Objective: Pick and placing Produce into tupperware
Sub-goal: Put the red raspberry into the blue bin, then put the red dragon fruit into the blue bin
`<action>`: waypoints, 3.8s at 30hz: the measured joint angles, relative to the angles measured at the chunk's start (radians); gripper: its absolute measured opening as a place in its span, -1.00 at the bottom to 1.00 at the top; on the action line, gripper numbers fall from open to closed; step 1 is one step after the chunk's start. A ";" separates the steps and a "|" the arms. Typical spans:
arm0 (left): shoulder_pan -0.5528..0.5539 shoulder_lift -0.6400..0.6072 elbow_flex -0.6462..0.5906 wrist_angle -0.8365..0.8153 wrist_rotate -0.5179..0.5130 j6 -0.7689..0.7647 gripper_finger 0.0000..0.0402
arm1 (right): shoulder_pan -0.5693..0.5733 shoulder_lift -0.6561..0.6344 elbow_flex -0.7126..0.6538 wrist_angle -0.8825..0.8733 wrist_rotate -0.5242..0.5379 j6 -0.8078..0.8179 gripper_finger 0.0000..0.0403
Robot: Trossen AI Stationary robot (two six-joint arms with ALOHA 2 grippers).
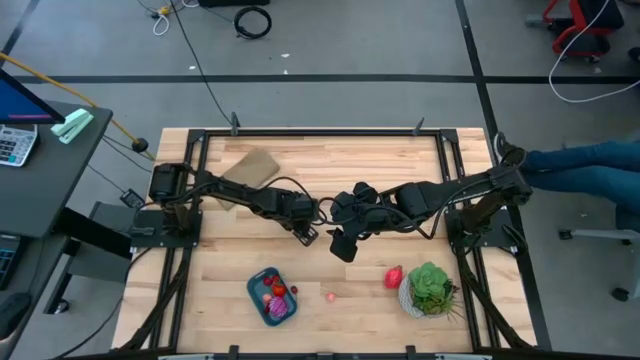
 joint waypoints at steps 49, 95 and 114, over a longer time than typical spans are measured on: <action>-0.576 0.001 0.292 -0.584 0.140 -0.654 -0.44 | 0.172 -0.001 0.000 -0.288 0.000 0.351 0.34; -0.429 0.002 0.493 -0.506 0.201 -0.130 -0.07 | 0.199 0.008 -0.309 -0.251 -0.410 0.198 0.34; -0.301 0.002 0.545 -0.490 0.142 -0.235 -0.13 | 0.094 0.005 -0.620 -0.048 -0.553 -0.018 0.34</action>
